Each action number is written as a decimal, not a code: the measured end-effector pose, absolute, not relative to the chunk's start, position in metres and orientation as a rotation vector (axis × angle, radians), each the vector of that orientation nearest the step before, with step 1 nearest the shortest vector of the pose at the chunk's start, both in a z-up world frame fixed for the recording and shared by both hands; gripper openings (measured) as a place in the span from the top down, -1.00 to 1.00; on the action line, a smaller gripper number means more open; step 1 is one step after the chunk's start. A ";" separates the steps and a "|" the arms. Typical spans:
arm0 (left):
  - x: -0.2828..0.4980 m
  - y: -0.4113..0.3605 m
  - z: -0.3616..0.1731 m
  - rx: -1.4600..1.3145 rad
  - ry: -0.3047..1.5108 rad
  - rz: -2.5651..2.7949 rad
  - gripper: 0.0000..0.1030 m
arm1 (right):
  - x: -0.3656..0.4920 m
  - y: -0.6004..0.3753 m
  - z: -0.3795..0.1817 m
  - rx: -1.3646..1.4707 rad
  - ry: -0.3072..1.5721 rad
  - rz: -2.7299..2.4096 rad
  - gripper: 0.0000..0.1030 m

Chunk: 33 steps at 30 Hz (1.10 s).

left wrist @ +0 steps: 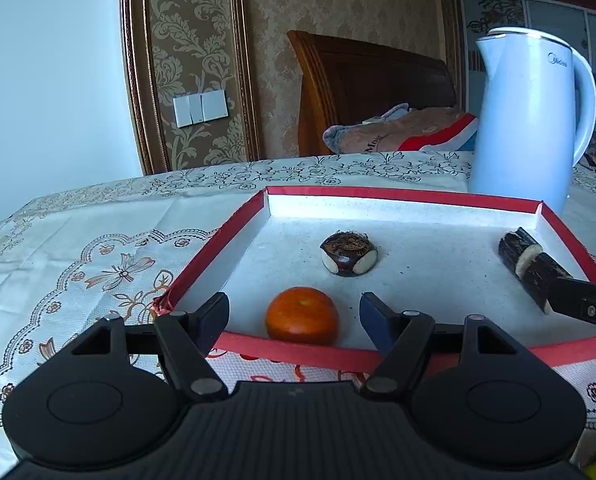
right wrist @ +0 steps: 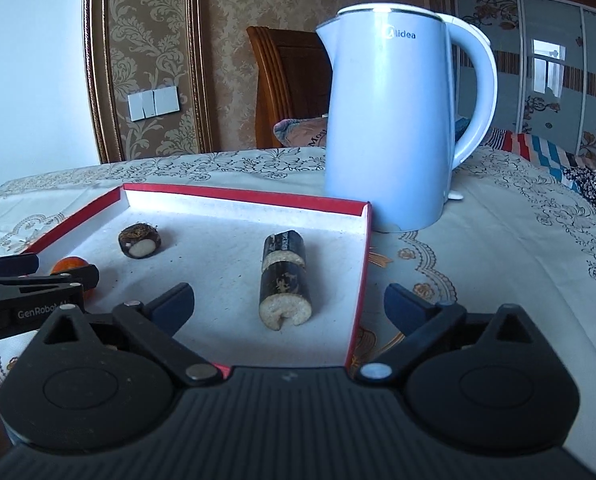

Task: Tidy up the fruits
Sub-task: 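Open both grippers to release the dark fruit and eggplant in the tray, then pull both grippers back from the tray toward the fruit on the cloth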

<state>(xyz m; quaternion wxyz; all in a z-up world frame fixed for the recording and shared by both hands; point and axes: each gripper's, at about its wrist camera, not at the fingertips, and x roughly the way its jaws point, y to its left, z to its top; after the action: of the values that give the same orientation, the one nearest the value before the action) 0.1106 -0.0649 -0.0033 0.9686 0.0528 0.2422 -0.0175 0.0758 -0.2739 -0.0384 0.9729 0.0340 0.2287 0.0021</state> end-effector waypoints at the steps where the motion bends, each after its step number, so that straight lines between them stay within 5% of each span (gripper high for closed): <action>1: 0.107 -0.064 -0.003 0.106 0.485 -0.039 -0.39 | 0.073 -0.274 -0.038 0.067 0.456 0.007 -0.97; 33: 0.040 -0.022 0.000 -0.035 0.533 -0.154 -0.46 | 0.013 -0.295 -0.045 0.185 0.415 0.047 -1.00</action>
<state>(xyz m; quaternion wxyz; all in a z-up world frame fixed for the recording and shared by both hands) 0.0396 -0.0217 0.0001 0.9617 -0.0173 0.2629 -0.0762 0.0131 -0.2950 -0.0449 0.9741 0.0919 0.2055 0.0233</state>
